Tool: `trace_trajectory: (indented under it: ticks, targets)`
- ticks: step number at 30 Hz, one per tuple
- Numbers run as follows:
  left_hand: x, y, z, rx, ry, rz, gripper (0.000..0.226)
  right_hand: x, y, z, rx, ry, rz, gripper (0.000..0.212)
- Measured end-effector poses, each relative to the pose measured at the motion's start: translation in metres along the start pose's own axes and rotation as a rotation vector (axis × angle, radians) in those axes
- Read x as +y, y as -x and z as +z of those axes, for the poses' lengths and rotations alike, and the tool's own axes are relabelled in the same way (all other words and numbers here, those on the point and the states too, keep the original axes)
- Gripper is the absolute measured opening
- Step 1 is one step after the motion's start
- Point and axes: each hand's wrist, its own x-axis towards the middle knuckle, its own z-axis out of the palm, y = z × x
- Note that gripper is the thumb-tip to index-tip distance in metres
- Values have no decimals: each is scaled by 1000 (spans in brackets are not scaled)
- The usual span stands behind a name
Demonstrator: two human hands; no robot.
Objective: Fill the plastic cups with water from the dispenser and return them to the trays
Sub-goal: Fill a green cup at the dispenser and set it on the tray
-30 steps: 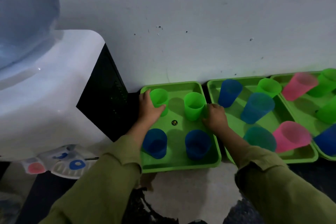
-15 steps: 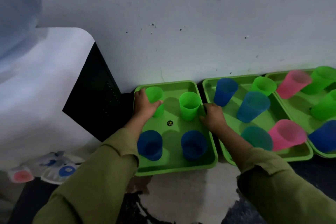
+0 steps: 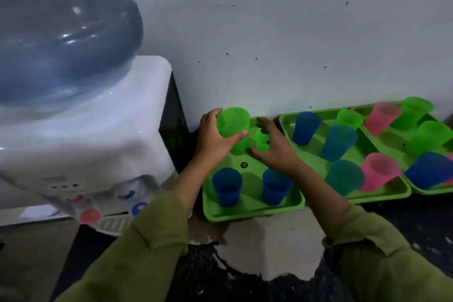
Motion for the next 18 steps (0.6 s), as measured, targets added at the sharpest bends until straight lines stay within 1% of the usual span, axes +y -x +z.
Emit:
trace_trajectory:
  ticks: [2,3,5,7,9,11,15,18]
  targets:
    - [5,17,-15,-37,22,56,79,-17,17,12,-34,-80,-35,87]
    - [6,24,-20,-53,25,80,79,-24,24,17,-26,-133,-49,86]
    - [7,40,-37,-82,30,125,80,-42,42,28,20,-202,-53,76]
    - [3,56,-54,-100,38,148,80,-58,57,40,91,-208,-56,63]
    - [-4,73,-74,-116,36,160,79,-72,72,55,143,-210,-67,56]
    - [-14,89,-91,-147,47,163,79,-82,86,70,152,-232,-76,54]
    - [-48,127,-128,-257,78,154,74,-99,121,119,165,-274,-38,58]
    - [-72,150,-151,-230,193,70,63,-105,145,157,186,-278,27,60]
